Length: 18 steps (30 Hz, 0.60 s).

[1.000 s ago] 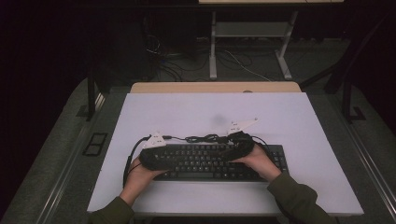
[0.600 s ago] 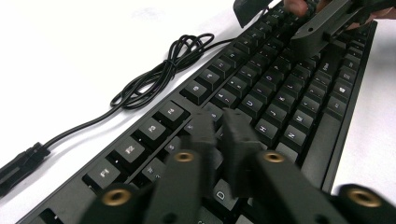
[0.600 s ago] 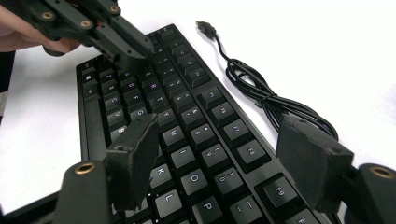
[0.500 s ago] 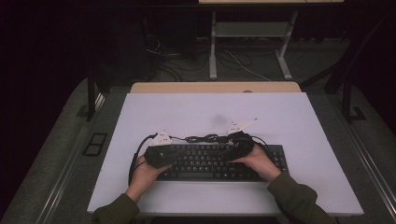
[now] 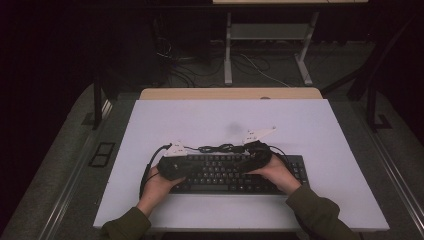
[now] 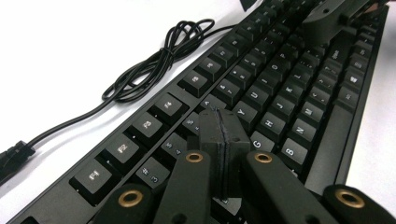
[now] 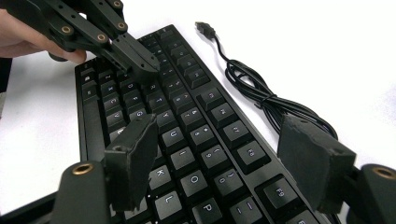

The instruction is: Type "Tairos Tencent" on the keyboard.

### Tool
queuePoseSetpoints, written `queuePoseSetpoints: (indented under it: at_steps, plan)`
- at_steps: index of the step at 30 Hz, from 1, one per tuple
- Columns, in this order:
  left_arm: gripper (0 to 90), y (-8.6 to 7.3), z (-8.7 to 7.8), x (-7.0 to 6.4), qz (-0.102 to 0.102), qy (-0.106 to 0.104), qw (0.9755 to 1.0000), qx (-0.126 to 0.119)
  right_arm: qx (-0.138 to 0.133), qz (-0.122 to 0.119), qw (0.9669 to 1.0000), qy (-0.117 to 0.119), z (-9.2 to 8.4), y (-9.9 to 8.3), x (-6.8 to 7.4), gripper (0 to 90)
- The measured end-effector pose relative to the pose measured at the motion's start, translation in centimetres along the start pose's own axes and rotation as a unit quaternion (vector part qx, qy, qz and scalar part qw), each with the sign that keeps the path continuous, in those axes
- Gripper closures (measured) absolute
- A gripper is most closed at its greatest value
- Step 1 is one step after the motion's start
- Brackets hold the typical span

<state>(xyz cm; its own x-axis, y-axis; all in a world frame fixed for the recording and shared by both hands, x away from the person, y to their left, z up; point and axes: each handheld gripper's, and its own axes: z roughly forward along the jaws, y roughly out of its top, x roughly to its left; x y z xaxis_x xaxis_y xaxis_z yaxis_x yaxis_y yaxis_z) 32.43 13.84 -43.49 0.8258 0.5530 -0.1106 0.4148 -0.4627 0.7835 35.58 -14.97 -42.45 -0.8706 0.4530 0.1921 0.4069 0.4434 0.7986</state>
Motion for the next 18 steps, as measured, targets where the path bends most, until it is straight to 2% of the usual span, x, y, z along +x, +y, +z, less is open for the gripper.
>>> queuePoseSetpoints:
  at_steps: [18]
  plan:
    - [88.9, -0.18, 0.34, 0.01, 0.002, 0.001, 0.9999, 0.014, 0.000, 0.000, 1.0000, -0.001, 0.01, 0.03, 0.01, 28.2]
